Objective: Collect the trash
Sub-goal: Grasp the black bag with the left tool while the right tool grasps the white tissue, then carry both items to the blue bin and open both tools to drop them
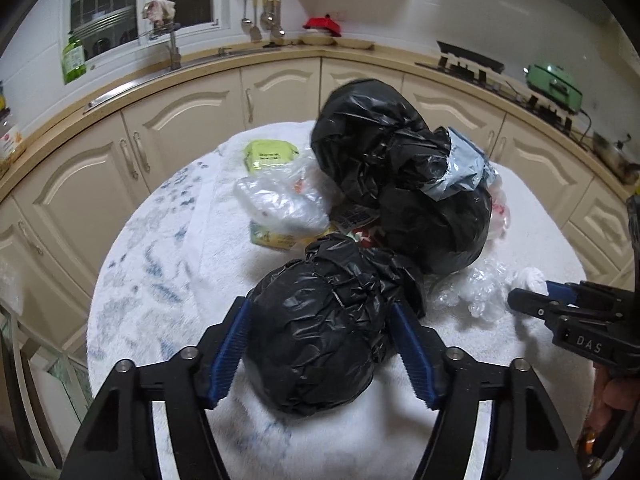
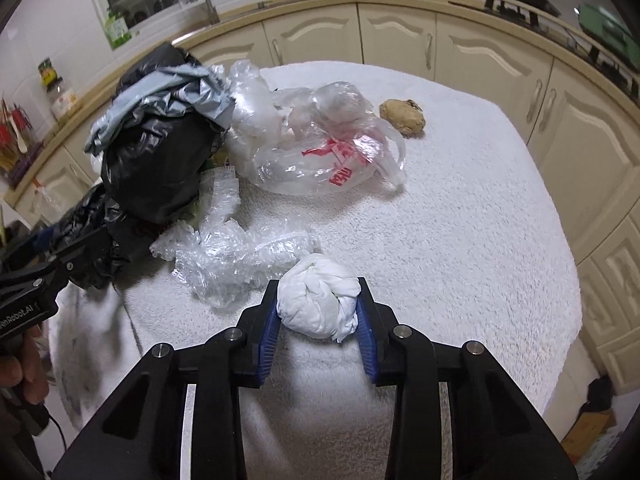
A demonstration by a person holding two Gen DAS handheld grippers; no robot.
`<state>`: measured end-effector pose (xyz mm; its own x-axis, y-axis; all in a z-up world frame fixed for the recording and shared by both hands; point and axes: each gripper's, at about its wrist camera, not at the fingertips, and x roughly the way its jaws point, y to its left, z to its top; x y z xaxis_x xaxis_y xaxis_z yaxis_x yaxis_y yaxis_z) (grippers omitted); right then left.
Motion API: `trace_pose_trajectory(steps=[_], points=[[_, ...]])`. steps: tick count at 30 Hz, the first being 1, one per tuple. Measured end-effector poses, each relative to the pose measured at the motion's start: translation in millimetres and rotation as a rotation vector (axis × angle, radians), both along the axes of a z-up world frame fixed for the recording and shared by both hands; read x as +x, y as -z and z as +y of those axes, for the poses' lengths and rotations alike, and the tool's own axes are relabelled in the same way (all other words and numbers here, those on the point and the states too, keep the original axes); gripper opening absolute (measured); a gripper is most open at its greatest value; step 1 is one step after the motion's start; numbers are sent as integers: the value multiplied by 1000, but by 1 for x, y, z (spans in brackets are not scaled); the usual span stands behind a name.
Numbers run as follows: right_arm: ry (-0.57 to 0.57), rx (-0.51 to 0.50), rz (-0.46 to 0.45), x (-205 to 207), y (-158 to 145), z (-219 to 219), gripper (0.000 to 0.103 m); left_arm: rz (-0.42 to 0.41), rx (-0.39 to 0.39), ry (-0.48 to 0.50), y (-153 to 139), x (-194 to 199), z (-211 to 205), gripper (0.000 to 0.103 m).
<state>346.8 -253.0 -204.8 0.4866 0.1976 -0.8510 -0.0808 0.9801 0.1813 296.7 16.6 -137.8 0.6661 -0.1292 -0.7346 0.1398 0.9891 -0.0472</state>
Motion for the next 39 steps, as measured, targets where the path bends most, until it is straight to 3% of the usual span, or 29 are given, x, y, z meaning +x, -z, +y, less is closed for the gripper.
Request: trace_pose_trajectory(steps=[4, 12, 22, 30, 39], points=[[5, 32, -9, -5, -5, -8, 35, -12, -14, -20, -2, -20, 6, 57], [18, 85, -31, -21, -14, -23, 35, -26, -40, -34, -15, -46, 4, 56], [101, 158, -136, -49, -49, -77, 35, -241, -54, 8, -84, -103, -34, 56], [316, 129, -207, -96, -75, -179, 35, -287, -127, 274, -105, -103, -143, 57], [615, 59, -127, -162, -45, -313, 35, -108, -240, 573, -61, -91, -292, 57]])
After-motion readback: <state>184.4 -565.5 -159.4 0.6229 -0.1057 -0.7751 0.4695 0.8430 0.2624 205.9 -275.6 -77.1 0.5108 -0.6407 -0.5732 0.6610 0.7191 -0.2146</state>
